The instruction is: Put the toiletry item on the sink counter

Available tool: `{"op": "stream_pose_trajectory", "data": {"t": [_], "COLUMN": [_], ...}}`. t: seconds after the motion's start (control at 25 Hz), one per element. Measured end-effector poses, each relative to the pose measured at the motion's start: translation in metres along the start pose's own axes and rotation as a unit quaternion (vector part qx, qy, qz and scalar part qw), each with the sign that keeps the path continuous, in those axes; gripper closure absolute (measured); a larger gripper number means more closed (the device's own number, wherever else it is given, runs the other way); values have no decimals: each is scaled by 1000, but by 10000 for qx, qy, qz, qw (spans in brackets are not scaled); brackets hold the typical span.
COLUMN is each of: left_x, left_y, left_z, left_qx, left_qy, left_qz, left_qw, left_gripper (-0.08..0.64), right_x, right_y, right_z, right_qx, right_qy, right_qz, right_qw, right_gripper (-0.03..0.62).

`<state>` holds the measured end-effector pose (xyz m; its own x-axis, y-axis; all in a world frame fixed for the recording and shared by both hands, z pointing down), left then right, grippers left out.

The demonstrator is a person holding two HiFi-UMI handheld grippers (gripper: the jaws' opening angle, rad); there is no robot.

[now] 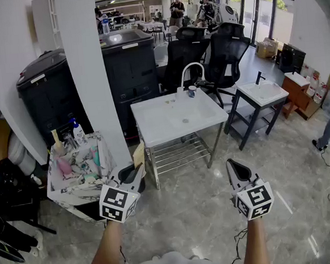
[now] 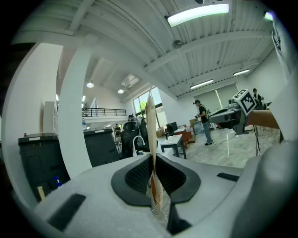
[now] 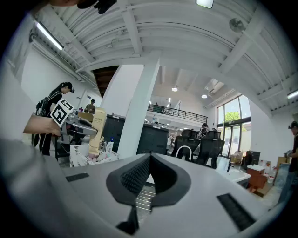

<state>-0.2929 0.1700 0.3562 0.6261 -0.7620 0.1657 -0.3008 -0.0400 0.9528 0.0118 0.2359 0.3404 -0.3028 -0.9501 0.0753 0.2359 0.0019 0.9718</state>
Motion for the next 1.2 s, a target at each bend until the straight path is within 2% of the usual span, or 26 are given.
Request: {"op": "stream_pose_trajectory", "data": {"t": [0.48,0.72,0.96,1.2], "left_x": [8,16,23,47], "left_y": [2,3,4,7], "left_z": [-22,-46,-76,-102], "left_qx": [13,-30,-167,-277], "left_qy": [-60,-150,-359,-351], "left_qz": [141,280,388,562], "left_qw": [9999,9995,9985,9974], "left_gripper": [532,532,532,532], "right_x": [-9,-18,-28,-30], "right_y": [17,32,51,67], "right_z": [-16,-43,-63,-99], "right_qx": [211,326,424,595], "right_qy": [-165,-195,-397,-325], "right_qz": [22,-2,-53,-18], "right_qw": [9996,9993,9983,9977], "right_gripper": [595,595,595,595]}}
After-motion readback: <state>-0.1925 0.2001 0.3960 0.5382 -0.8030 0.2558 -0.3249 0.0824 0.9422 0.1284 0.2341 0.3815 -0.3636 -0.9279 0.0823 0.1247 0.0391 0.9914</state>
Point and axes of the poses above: the fingertips, and each gripper's own axes: x forward along the fingers, z to its left, y out of its underside, the point moved 4 cm from there along -x, backward along the fingers
